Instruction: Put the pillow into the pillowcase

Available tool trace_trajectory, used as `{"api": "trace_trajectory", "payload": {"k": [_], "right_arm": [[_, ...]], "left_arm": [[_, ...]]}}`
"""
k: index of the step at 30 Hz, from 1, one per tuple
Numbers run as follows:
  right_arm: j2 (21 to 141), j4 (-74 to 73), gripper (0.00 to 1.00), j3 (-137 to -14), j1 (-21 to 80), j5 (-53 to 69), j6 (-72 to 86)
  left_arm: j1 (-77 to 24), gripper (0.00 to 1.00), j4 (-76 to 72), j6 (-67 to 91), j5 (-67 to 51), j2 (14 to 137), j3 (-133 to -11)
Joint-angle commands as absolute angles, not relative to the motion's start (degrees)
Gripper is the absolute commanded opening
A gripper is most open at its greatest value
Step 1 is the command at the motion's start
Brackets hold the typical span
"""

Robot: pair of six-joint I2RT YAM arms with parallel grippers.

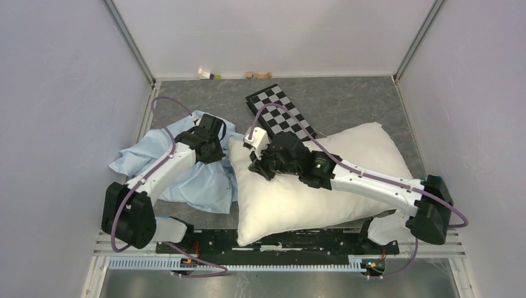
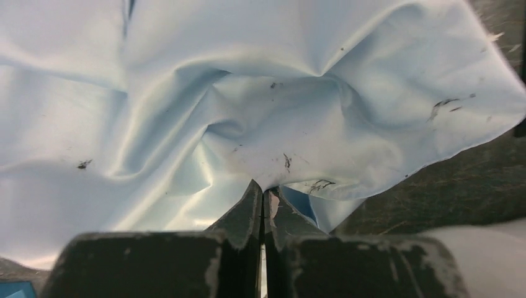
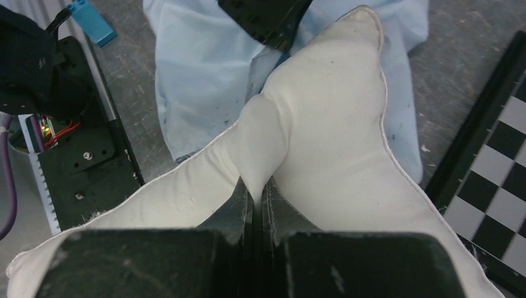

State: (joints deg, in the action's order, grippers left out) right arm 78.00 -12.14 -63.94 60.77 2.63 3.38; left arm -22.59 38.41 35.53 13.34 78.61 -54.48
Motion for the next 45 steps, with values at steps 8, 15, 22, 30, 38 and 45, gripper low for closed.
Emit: {"api": "trace_trajectory", "payload": {"k": [8, 15, 22, 30, 38, 45], "right_arm": [[90.2, 1.6, 0.0, -64.1, 61.6, 17.6, 2.9], [95.6, -5.8, 0.0, -73.7, 61.5, 12.8, 1.7], [103.2, -18.2, 0.0, -96.0, 58.7, 6.1, -2.5], [110.4, -13.7, 0.0, -93.6, 53.8, 1.2, -0.7], [101.8, -5.8, 0.37, -84.0, 53.9, -6.5, 4.8], [88.9, -3.5, 0.83, -74.6, 63.5, -9.5, -5.4]], "left_arm": [[-22.0, 0.02, 46.2, 32.1, 12.7, 68.0, -62.7], [-22.0, 0.03, 45.5, 30.4, 7.5, 62.5, -61.6], [-22.1, 0.02, 46.7, 30.8, 0.3, 58.0, -55.5], [-22.4, 0.02, 51.0, 32.7, -4.6, 52.4, -50.4], [-22.4, 0.03, 56.7, 34.9, -0.7, 51.4, -50.5], [-22.3, 0.02, 55.6, 36.0, 0.6, 53.8, -52.4]]}}
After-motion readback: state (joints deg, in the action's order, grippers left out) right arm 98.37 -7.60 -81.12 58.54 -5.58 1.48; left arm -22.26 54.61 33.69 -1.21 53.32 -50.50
